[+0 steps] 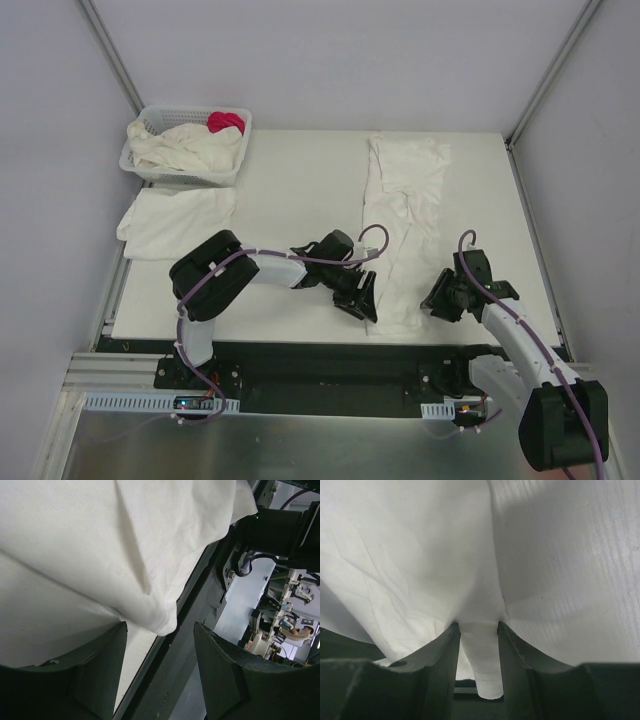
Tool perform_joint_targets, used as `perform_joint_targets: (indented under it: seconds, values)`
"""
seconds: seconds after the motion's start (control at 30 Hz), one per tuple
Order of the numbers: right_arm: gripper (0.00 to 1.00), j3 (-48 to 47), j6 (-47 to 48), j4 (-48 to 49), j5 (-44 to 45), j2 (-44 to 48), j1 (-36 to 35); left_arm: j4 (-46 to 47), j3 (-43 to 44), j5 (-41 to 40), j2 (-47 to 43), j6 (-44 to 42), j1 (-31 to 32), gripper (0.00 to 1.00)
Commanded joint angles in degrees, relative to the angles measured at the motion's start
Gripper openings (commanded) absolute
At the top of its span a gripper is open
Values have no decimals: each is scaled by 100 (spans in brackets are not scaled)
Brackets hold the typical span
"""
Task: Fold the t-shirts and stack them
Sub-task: Grab the bottom of the folded rectangular tshirt with both arms
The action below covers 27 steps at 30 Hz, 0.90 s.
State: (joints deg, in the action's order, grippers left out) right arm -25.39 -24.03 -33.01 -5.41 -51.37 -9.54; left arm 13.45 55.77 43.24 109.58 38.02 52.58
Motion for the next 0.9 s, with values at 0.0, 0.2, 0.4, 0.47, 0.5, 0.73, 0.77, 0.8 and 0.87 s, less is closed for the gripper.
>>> perform_joint_targets:
  seconds: [0.0, 0.2, 0.4, 0.47, 0.5, 0.73, 0.77, 0.8, 0.87]
  values:
    - [39, -28, -102, -64, -57, 145, -30, -9, 284, -27, 247, -23, 68, 56]
    - [38, -72, -84, -65, -13, 189, -30, -150, 820, 44, 564, -66, 112, 54]
    - [37, -116, -49, 49, -83, 5, -30, -264, 848, 35, 582, -84, 130, 43]
    - [34, -90, -40, 111, -109, -22, -30, -264, 831, 26, 565, -93, 130, 38]
    - [29, -89, -49, 163, -127, -74, -30, -264, 830, 35, 582, -93, 121, 32]
    - [1, -72, -66, 234, -189, -171, -30, -317, 892, 35, 617, -137, 130, 27]
    - [1, -72, -58, 243, -197, -171, -22, -326, 909, 35, 635, -146, 130, 27]
    - [1, -72, -66, 243, -197, -171, -30, -334, 918, 35, 643, -154, 130, 26]
    - [1, -63, -67, 243, -197, -162, -22, -352, 936, 44, 661, -172, 130, 23]
